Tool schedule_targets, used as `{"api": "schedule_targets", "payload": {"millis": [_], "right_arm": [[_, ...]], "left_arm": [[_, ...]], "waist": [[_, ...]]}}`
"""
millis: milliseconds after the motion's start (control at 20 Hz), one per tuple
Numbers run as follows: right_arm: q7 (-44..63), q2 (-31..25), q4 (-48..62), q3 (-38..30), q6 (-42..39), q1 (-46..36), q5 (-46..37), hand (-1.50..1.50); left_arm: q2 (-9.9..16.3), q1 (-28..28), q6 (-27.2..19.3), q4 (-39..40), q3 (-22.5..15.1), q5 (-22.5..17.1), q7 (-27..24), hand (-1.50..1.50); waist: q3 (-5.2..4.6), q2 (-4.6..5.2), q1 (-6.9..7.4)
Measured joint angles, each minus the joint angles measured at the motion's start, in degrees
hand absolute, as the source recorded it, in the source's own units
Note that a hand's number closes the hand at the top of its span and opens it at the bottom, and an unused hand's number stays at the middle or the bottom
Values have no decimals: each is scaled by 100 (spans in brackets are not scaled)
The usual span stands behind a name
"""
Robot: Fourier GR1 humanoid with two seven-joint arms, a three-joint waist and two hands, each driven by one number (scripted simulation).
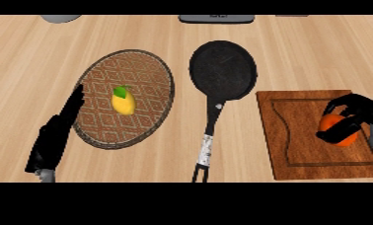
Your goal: Pick the squash from the cutting board and place it in the pan
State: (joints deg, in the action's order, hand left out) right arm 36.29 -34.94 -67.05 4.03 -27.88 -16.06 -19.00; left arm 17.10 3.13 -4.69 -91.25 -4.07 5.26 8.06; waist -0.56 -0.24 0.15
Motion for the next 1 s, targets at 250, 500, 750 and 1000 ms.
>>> {"api": "schedule_targets", "payload": {"millis": [250,500,750,1000], "right_arm": [[-912,-290,-222,257,744,137,-858,150],[-1538,-492,-721,115,1876,16,-1440,150],[-2081,-486,-1347,51,2784,-308,-1852,150],[-2229,-133,-1518,65,3016,-819,-1980,150]], "left_arm": [[-8,97,31,-77,7,26,23,0],[-39,183,20,-133,9,41,27,0],[-127,140,-44,-2,-24,131,-60,0],[-98,48,84,34,71,76,-70,0]], "waist": [[33,10,5],[54,2,-21],[55,7,-23],[55,21,23]]}}
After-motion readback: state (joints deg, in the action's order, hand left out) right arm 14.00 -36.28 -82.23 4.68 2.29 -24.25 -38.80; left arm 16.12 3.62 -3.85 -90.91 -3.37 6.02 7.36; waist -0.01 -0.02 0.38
